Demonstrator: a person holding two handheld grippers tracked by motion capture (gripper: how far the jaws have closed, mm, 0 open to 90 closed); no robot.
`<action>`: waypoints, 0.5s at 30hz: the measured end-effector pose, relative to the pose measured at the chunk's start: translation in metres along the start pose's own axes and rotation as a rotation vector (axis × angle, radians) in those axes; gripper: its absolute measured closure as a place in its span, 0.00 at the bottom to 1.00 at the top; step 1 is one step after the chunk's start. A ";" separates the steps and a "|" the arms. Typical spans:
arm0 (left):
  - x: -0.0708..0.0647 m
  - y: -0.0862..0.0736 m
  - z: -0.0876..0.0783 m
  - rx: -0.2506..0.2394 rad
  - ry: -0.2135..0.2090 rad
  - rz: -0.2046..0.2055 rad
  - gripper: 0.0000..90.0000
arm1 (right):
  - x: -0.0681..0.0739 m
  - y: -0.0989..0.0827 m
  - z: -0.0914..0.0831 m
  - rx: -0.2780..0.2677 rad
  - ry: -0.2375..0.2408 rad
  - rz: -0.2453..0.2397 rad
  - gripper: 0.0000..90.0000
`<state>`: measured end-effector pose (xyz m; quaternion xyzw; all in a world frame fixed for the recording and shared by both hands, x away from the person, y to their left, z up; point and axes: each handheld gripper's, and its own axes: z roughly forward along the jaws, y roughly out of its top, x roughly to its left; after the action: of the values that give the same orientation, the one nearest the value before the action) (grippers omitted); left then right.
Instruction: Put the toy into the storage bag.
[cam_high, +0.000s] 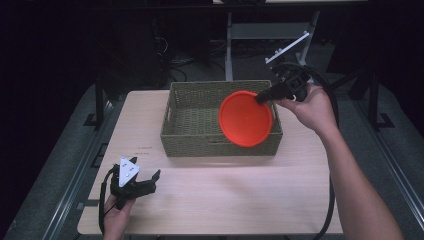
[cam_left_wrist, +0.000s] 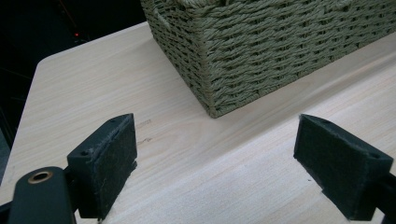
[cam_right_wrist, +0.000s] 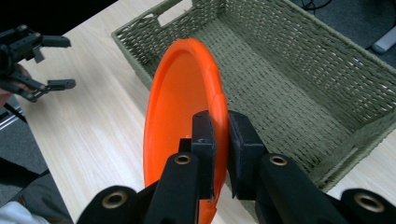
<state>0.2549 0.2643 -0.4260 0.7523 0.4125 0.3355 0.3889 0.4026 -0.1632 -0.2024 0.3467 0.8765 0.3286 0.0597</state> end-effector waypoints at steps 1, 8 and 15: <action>0.000 0.000 0.000 -0.005 0.001 0.000 0.14 | -0.002 0.001 0.001 0.002 -0.002 0.002 0.91; 0.000 0.000 0.000 0.003 -0.002 0.001 0.14 | -0.017 0.007 0.007 0.000 -0.013 0.050 0.91; 0.000 0.000 0.001 0.006 0.000 -0.008 0.14 | -0.029 0.012 0.016 0.007 -0.034 0.089 0.91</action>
<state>0.2560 0.2643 -0.4265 0.7519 0.4163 0.3328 0.3880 0.4369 -0.1671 -0.2105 0.3909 0.8604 0.3218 0.0585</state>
